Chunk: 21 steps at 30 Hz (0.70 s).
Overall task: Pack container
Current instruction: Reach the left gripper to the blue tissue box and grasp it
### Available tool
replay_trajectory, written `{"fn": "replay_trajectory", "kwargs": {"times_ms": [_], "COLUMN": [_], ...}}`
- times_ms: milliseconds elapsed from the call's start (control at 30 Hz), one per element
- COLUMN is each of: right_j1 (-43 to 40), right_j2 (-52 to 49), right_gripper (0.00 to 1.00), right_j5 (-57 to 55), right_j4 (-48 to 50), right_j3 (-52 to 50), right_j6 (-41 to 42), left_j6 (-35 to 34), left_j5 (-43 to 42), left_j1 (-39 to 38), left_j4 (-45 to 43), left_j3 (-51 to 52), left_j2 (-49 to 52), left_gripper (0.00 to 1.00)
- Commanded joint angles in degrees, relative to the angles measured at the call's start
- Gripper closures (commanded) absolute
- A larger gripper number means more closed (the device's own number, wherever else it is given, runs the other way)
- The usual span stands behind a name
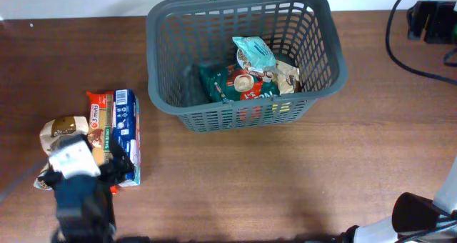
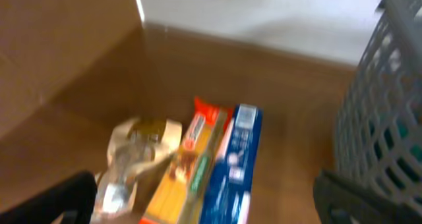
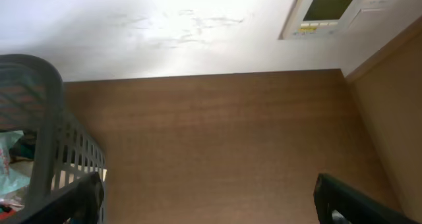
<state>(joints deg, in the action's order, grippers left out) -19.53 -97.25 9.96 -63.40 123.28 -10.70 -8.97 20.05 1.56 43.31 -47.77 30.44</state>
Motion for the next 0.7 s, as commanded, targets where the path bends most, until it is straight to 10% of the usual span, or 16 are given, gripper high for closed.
{"fn": "replay_trajectory", "kwargs": {"times_ms": [0,667], "right_j1": [-0.37,-0.37], "right_j2": [0.00,0.00], "right_gripper": [0.01,0.01], "right_j5": [-0.50,-0.50], "right_j4": [0.13,0.13], "right_j3": [-0.26,-0.26], "right_j6": [0.28,0.28], "left_j6": [-2.97,12.00], "left_j5": [-2.25,-15.91], "left_j1": [-0.02,6.47], "left_j4": [7.15,14.82], "left_j3": [-11.34,-20.00], "left_j2": [11.37,51.58], "left_gripper": [0.01,0.00]}}
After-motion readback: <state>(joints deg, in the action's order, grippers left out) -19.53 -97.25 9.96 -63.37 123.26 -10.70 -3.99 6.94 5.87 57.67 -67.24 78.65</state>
